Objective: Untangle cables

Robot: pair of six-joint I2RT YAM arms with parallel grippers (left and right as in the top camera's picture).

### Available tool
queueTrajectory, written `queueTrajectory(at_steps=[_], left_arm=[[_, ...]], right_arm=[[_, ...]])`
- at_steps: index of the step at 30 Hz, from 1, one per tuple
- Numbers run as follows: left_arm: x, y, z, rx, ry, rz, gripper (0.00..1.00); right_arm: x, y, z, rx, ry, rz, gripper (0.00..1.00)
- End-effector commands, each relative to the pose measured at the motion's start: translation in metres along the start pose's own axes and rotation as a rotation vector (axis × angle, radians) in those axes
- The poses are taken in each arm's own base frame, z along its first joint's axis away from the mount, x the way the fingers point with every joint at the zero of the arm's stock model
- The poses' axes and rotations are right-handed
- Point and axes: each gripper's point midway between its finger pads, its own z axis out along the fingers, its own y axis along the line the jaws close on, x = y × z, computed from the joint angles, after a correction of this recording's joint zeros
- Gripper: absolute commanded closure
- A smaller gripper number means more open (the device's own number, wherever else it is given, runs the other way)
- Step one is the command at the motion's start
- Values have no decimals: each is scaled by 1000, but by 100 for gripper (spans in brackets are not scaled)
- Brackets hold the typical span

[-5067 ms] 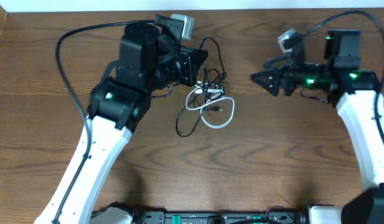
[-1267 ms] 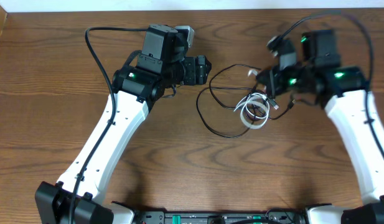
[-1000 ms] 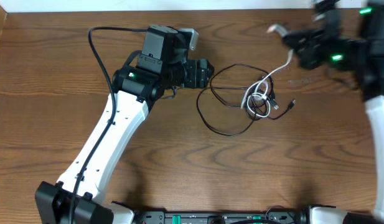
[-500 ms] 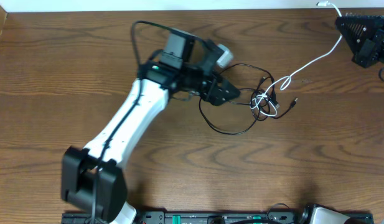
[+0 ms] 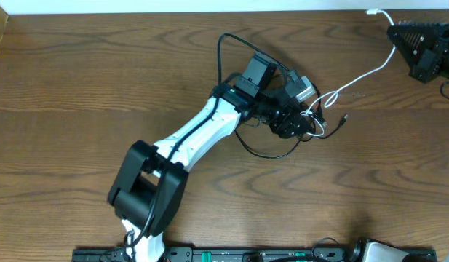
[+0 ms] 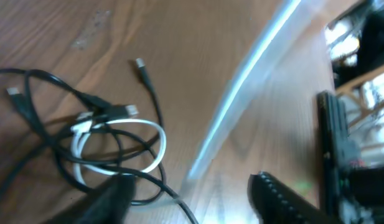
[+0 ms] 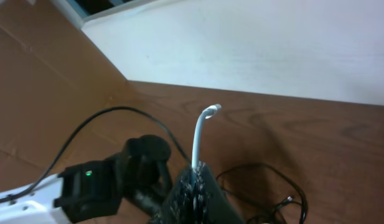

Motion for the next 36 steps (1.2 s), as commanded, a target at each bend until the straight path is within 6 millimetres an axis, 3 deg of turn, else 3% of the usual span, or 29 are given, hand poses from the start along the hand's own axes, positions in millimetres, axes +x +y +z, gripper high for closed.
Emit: queueTrajectory(at_steps=[1, 5, 9, 13, 15, 18, 21, 23, 26, 30, 36], left_arm=[[16, 21, 14, -45, 31, -52, 57], [17, 29, 19, -50, 17, -102, 67], [10, 30, 19, -52, -6, -87, 92], [-3, 37, 7, -92, -46, -169, 92], [-16, 47, -12, -172, -86, -227, 93], [-45, 41, -49, -240, -168, -207, 93], [-75, 23, -93, -307, -260, -169, 93], [-98, -2, -126, -337, -338, -113, 92], [-117, -30, -156, -347, -412, -60, 93], [-134, -59, -190, -358, -502, -33, 93], [-159, -83, -217, -335, -627, 5, 93]], right_arm=[[-1, 3, -2, -13, -2, -29, 99], [2, 3, -2, -13, 6, -38, 99], [3, 3, -2, -13, 9, -37, 99], [5, -3, -2, 20, 20, -23, 99], [10, -10, -2, 58, 35, -10, 99], [16, -19, 1, 92, 62, 5, 99], [23, -34, 6, 130, 93, 38, 99], [29, -48, 12, 156, 121, 66, 99], [39, -64, 23, 171, 162, 103, 99], [59, -85, 46, 160, 242, 150, 99], [105, -114, 86, 136, 407, 225, 99]])
